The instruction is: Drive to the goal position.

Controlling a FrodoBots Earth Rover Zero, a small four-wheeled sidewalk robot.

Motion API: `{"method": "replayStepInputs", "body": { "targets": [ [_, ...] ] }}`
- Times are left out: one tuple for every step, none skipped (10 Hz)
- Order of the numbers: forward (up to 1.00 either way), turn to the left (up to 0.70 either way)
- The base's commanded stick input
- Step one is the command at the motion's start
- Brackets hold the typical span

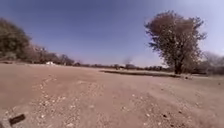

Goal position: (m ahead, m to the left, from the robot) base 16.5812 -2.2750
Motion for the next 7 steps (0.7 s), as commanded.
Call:
{"method": "replayStepInputs", "body": {
  "targets": [
    [0.50, 0.00],
    [0.50, 0.00],
    [0.50, 0.00],
    [0.50, 0.00],
    [0.50, 0.00],
    [0.50, 0.00],
    [0.50, 0.00]
  ]
}}
